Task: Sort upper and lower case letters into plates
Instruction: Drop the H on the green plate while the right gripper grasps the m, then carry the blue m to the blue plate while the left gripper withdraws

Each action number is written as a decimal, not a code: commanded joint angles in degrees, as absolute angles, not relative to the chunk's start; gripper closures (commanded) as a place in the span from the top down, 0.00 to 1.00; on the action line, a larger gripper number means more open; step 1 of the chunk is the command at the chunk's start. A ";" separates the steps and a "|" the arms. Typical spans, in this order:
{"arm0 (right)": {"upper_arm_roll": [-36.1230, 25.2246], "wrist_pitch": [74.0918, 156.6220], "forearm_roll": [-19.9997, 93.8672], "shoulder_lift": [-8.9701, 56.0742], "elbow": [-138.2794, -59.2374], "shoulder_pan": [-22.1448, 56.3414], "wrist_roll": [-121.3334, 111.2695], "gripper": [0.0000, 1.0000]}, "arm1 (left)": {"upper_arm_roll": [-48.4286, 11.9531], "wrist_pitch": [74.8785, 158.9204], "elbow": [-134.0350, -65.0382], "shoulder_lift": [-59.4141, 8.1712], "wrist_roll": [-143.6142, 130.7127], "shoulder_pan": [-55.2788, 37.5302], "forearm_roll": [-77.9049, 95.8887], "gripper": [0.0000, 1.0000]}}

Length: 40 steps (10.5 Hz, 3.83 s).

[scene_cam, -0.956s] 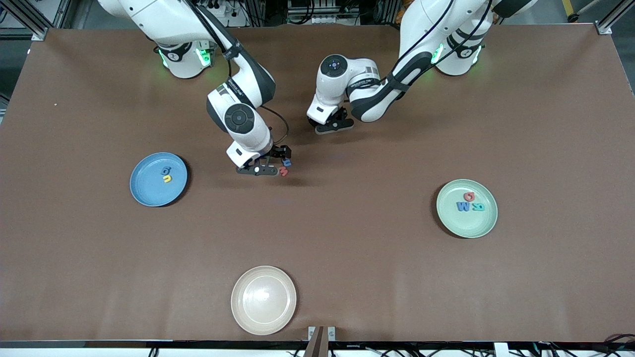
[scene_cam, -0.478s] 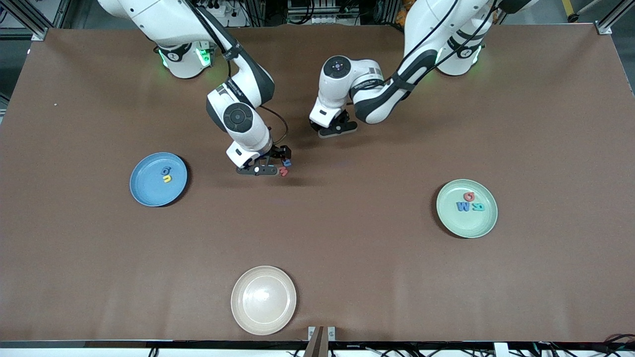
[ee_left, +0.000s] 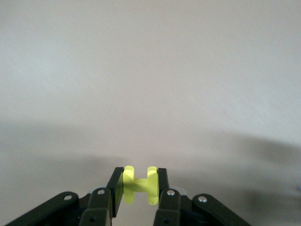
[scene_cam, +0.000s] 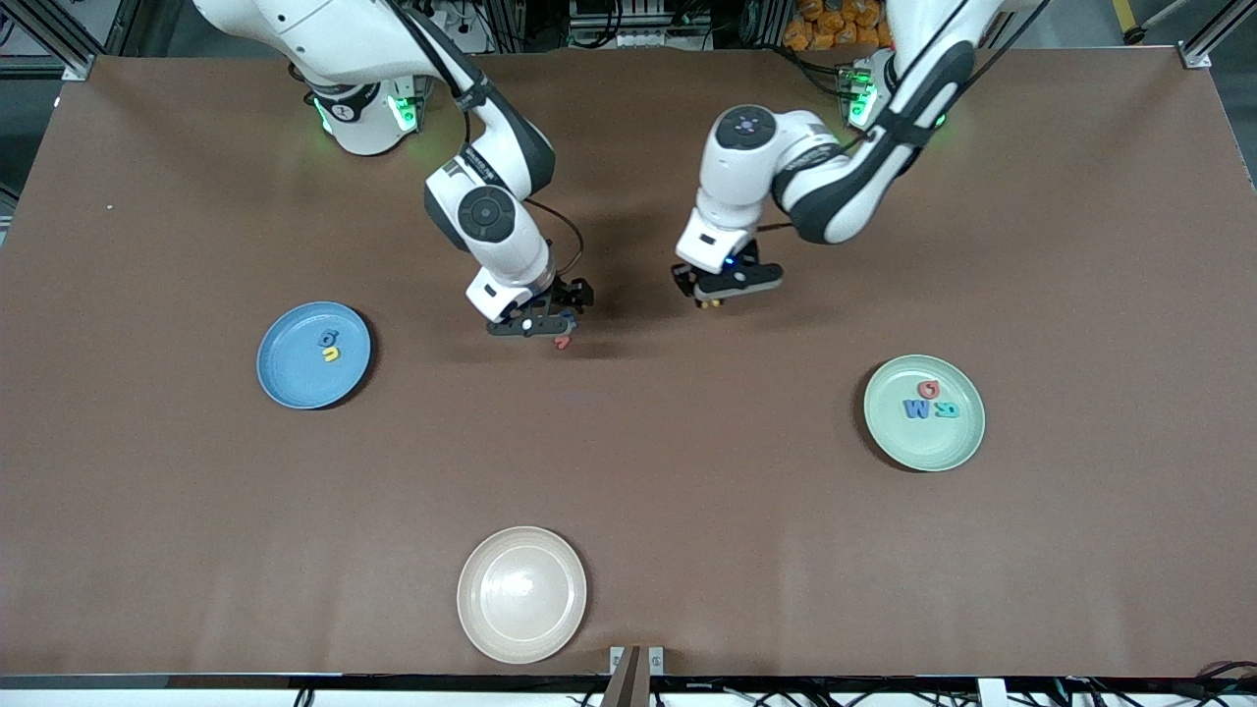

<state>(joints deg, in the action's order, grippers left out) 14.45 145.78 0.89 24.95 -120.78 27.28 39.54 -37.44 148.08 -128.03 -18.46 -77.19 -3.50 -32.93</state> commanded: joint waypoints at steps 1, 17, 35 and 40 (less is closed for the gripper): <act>14.24 147.74 0.97 26.27 -120.85 28.91 42.01 1.00 | -38.58 146.00 -130.61 -15.64 -65.71 4.19 -31.21 0.00; 13.89 147.92 -6.68 32.26 -116.37 29.18 41.57 0.65 | -32.26 131.31 -120.95 -18.10 -22.68 22.59 -28.48 0.22; 14.24 116.93 -1.14 20.04 -112.76 1.27 28.19 0.00 | -14.47 95.91 -90.01 -1.85 -11.82 12.68 -0.11 1.00; 13.89 117.06 -7.52 19.24 -116.80 -9.75 10.47 0.00 | -5.30 87.37 -84.82 -1.14 -9.93 5.83 -0.43 1.00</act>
<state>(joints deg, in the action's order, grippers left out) 13.04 115.82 -4.19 21.00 -114.11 -8.95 12.36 -9.03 89.16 -86.54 -0.90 -10.37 9.77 -0.58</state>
